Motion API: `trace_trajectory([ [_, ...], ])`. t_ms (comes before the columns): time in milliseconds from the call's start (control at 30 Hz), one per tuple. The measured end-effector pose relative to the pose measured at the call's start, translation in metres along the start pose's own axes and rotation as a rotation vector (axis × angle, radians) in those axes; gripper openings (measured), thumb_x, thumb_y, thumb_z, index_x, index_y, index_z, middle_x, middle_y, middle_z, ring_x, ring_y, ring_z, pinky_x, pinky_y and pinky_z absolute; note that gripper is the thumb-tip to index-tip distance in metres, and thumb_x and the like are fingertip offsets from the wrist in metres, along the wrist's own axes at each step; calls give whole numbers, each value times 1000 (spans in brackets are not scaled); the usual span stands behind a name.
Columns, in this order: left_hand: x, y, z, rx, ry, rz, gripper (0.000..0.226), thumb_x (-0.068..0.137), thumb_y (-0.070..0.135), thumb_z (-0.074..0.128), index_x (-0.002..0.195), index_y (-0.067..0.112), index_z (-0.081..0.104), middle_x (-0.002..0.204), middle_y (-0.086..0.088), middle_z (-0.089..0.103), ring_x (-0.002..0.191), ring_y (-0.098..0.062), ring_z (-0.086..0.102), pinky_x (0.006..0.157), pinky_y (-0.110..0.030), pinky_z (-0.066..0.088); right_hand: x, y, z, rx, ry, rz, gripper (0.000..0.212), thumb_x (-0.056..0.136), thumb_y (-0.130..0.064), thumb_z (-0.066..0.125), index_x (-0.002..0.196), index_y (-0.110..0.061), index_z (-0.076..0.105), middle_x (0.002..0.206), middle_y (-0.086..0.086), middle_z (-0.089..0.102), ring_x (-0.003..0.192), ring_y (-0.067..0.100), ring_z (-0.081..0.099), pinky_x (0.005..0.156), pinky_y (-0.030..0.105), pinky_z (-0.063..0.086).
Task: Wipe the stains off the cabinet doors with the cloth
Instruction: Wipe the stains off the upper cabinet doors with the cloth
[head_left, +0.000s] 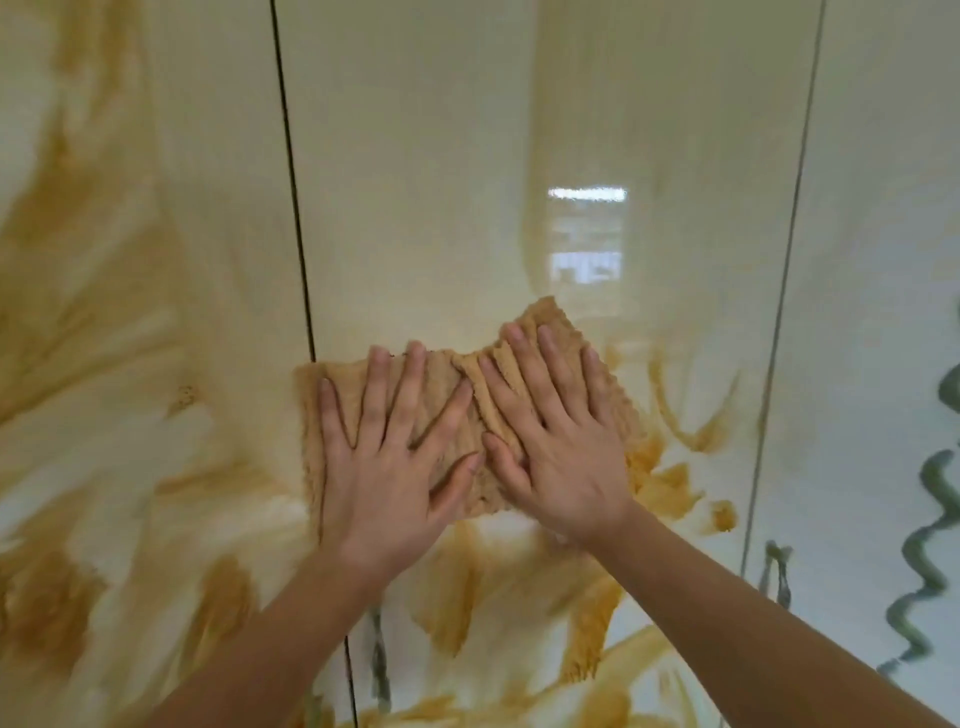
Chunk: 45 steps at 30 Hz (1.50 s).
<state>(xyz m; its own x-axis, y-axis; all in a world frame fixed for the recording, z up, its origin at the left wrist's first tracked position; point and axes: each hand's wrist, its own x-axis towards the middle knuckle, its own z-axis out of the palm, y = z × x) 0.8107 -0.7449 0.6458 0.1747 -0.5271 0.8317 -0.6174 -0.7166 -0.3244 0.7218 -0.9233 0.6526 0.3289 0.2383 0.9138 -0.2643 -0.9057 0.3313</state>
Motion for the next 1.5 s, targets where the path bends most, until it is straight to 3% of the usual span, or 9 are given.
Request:
trace_trajectory([
  [233,28,97,6,-11,-4,34,75,98,67,29,162,36,6,171,-9,-6,156,-40,-3,118,-72,4,-59,91,-9,-43,37,164,67,99,-52,44,157,-18,39,166,13,29,156,35,23,122,64,21],
  [400,102,127,-16,-1,23,111,75,97,69,29,162,38,9,171,-7,-5,157,-36,-3,119,-70,2,-41,150,-23,-42,61,332,71,97,-55,40,158,-18,36,167,17,24,156,39,17,120,68,19],
  [667,279,73,-93,43,167,68,73,95,72,27,160,42,13,172,-3,-3,158,-29,-4,120,-68,4,139,237,-69,-16,46,334,76,97,-64,32,164,-29,17,173,10,1,159,32,-4,124,63,9],
  [967,448,-24,-183,53,260,-11,74,91,81,7,157,51,-5,170,5,-17,156,-20,-20,121,-64,-5,348,282,-108,11,79,377,72,98,-73,19,161,-45,-2,171,-2,-20,156,25,-23,126,57,-7],
  [1200,508,-118,-230,39,295,-81,72,92,81,7,156,52,-5,170,7,-16,155,-16,-20,122,-61,-8,478,255,-125,49,72,376,74,94,-79,12,160,-48,-5,170,2,-22,155,32,-26,123,62,-13],
  [1500,442,-259,-237,117,292,-176,70,92,80,2,155,52,-11,169,7,-17,155,-16,-19,123,-58,-9,541,114,-101,24,86,272,75,96,-75,11,162,-42,-4,171,8,-20,155,36,-23,123,63,-9],
])
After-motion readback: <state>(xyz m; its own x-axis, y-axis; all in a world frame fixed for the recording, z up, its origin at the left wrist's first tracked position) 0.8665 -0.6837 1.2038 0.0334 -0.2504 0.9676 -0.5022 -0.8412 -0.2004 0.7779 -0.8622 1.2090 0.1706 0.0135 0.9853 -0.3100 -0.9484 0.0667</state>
